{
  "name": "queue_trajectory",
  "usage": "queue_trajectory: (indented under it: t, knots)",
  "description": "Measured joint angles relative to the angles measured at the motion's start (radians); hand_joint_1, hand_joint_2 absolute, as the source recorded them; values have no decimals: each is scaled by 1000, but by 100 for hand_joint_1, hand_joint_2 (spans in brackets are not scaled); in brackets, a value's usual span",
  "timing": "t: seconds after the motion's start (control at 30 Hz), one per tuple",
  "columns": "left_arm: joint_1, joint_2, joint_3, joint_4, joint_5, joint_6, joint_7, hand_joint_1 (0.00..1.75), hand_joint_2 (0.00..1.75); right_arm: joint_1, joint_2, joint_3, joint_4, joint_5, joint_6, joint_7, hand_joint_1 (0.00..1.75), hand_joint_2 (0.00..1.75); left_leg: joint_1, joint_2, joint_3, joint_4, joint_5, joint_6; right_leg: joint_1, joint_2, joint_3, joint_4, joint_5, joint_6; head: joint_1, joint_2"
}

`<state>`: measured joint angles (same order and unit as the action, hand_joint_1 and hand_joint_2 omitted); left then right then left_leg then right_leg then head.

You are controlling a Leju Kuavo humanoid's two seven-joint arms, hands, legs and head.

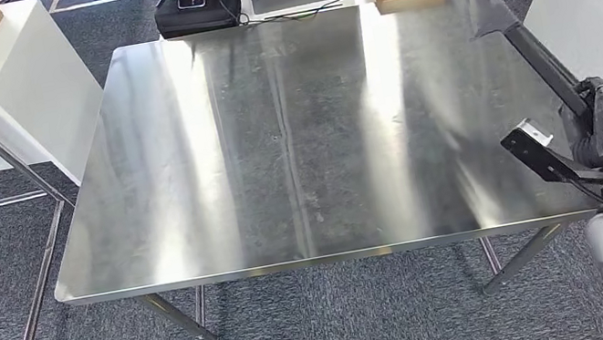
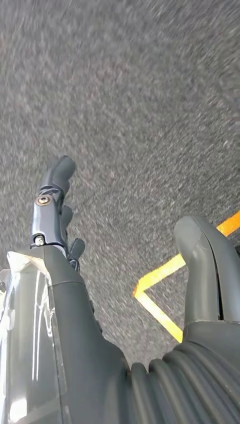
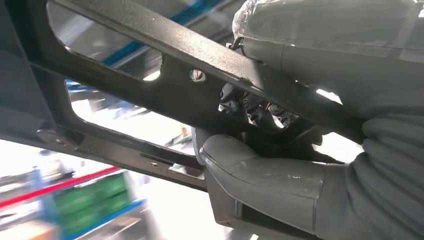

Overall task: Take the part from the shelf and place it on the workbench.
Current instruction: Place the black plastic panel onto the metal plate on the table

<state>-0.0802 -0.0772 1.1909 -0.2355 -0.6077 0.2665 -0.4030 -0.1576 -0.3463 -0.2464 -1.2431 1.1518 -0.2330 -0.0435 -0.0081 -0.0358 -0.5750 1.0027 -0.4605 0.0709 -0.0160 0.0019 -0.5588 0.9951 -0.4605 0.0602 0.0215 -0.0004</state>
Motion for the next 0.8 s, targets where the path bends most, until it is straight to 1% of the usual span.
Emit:
queue_trajectory:
  t: [0.07, 0.17, 0.23, 0.3, 0.37, 0.53, 0.67, 0.8]
  knots:
    - [-4, 6, 0, 0, -7, -6, -8, 0, 175, -47, 4, 24, 112, 104, -50, 42, 173, 175, 1, 3, 2, -3, 0, -2, 2, 3, 0, 0, 0, -3, 0, 0]
    - [-10, 15, 0, -2, -16, -4, -3, 0, 175, -118, 29, 74, 263, 239, -91, 99, 173, 175, 3, 7, 3, -5, 1, -8, 5, 5, 0, 1, 0, -12, 0, 0]
    - [-14, 22, 0, -3, -21, 4, 11, 0, 175, -173, 57, 114, 357, 321, -90, 125, 173, 175, 4, 9, 3, -6, 3, -16, 6, 7, -1, 1, 0, -16, 0, 0]
    - [-18, 27, 0, -3, -22, 11, 21, 0, 175, -225, 89, 162, 437, 366, -76, 128, 173, 175, 6, 9, 4, -7, 3, -27, 7, 7, -2, 2, 1, -18, 0, 0]
    - [-22, 30, 0, -4, -24, 10, 24, 0, 175, -265, 124, 213, 493, 373, -55, 108, 173, 175, 7, 9, 3, -7, 4, -32, 8, 7, -2, 2, 2, -18, 0, 0]
    - [-29, 33, 0, -10, -40, -20, 8, 0, 175, -378, 250, 388, 606, 374, 17, 44, 173, 175, 7, 12, 2, -7, 5, -34, 7, 9, -4, 3, 2, -19, 0, 0]
    - [-32, 32, 0, -11, -49, -31, -10, 0, 175, -457, 343, 518, 677, 374, 58, 9, 173, 175, 6, 9, 2, -7, 5, -34, 6, 8, -4, 3, 2, -19, 0, 0]
    - [-31, 30, 0, -11, -52, -28, -22, 0, 175, -514, 401, 600, 727, 374, 76, 6, 173, 175, 5, 8, 1, -7, 5, -34, 6, 6, -5, 2, 2, -19, 0, 0]
